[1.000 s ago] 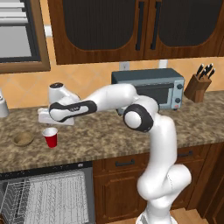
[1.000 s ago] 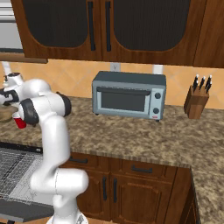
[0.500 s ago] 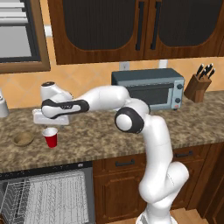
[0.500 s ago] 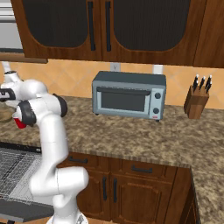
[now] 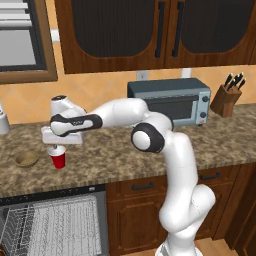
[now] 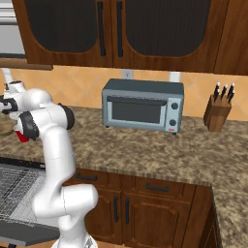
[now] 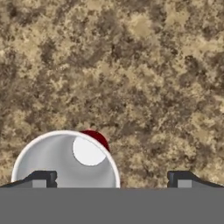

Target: Pick up the cup and bowl from the counter, place them in the dishwasher, and close the dishwasher door.

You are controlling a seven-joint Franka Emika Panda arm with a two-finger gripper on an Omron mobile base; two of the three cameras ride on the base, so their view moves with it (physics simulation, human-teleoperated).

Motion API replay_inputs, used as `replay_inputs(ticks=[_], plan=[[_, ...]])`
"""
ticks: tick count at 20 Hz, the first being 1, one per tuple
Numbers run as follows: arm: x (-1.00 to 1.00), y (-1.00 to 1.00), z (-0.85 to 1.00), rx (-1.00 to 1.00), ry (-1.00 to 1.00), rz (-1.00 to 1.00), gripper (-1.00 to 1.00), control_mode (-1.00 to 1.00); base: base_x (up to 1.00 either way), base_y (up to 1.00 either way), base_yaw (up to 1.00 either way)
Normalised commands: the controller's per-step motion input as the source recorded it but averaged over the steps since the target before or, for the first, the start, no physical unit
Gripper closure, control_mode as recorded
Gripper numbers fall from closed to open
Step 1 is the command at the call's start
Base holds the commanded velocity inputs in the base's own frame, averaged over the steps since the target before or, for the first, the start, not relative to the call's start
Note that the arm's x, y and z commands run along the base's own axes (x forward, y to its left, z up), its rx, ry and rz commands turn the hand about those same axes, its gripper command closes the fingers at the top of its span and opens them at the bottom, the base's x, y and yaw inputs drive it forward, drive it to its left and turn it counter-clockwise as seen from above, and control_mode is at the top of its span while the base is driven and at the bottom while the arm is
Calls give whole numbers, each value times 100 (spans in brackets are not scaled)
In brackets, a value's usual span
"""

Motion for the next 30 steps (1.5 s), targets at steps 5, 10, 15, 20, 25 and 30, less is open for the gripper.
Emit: replay_inputs(ticks=[5,10,15,20,25,30], plan=[[0,0,-60,2,2,0,-100,-100,0,0,0],[0,0,-26,0,2,0,-100,-100,0,0,0],[0,0,0,0,0,0,100,-100,0,0,0],[0,0,0,0,0,0,100,-100,0,0,0],[-15,0,0,0,0,0,100,-100,0,0,0],[-87,0,0,0,-5,0,100,-100,0,0,0]])
